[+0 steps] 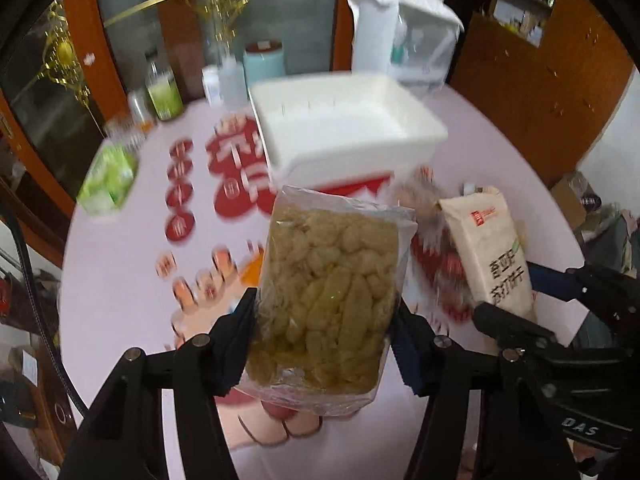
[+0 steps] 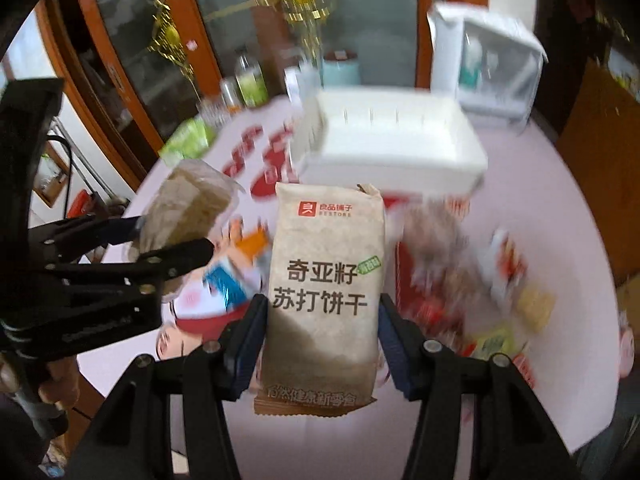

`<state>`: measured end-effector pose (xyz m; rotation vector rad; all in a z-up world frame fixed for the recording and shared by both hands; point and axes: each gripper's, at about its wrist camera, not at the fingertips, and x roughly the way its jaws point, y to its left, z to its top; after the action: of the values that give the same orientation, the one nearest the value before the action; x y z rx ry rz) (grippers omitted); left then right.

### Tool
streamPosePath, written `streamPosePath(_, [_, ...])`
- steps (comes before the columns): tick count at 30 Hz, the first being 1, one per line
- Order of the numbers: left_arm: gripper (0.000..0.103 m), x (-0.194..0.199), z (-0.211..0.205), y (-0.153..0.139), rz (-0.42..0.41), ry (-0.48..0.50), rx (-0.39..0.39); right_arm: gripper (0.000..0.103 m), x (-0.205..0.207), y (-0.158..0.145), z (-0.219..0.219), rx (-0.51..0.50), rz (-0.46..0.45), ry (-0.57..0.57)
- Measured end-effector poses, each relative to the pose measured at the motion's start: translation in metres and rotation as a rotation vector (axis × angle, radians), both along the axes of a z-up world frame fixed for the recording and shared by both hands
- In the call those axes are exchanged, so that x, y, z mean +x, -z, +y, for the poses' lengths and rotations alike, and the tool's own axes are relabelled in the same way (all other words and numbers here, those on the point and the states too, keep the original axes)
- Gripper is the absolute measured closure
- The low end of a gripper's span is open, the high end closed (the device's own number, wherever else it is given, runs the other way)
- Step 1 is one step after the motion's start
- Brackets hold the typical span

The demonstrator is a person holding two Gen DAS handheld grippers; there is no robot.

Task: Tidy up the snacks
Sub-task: 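Carry both packs into the white tray and open both tools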

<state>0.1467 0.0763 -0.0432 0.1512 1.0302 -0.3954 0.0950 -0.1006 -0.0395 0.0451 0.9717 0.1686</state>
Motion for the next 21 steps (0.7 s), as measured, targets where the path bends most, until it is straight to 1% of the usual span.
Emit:
streamPosePath(3, [0.043, 0.03, -0.008, -0.025, -0.047, -0.027, -0.01, 0.048, 0.026, -0.023, -0.012, 0.001, -0.039, -0.032])
streamPosePath(5, [0.043, 0.052, -0.016, -0.039, -0.073, -0.054, -0.005, 0.048, 0.056, -0.039, -0.024, -0.004, -0.071, -0.055])
streamPosePath(7, [0.043, 0.079, -0.027, -0.051, -0.099, -0.079, 0.011, 0.048, 0.078, -0.048, -0.032, -0.009, -0.088, -0.067])
streamPosePath(9, [0.043, 0.107, -0.041, -0.058, -0.121, -0.092, 0.024, 0.048, 0.118, -0.053, -0.048, -0.012, -0.099, -0.063])
streamPosePath(11, [0.043, 0.137, -0.055, -0.059, -0.13, -0.105, 0.036, 0.048, 0.154, -0.05, -0.064, -0.001, -0.091, -0.057])
streamPosePath(13, [0.043, 0.169, -0.071, -0.052, -0.128, -0.113, 0.038, 0.048, 0.193, -0.039, -0.08, 0.018, -0.066, -0.038])
streamPosePath(16, [0.043, 0.218, -0.097, -0.027, -0.098, -0.123, 0.083, 0.048, 0.238, -0.013, -0.1, 0.023, -0.036, 0.002])
streamPosePath(17, [0.043, 0.234, -0.105, -0.017, -0.08, -0.123, 0.086, 0.048, 0.255, 0.0, -0.107, 0.016, -0.019, 0.024])
streamPosePath(19, [0.043, 0.26, -0.117, 0.005, -0.045, -0.131, 0.08, 0.048, 0.273, 0.021, -0.116, 0.023, 0.009, 0.044])
streamPosePath(21, [0.043, 0.276, -0.126, 0.025, -0.019, -0.136, 0.081, 0.048, 0.292, 0.043, -0.124, 0.029, 0.052, 0.057])
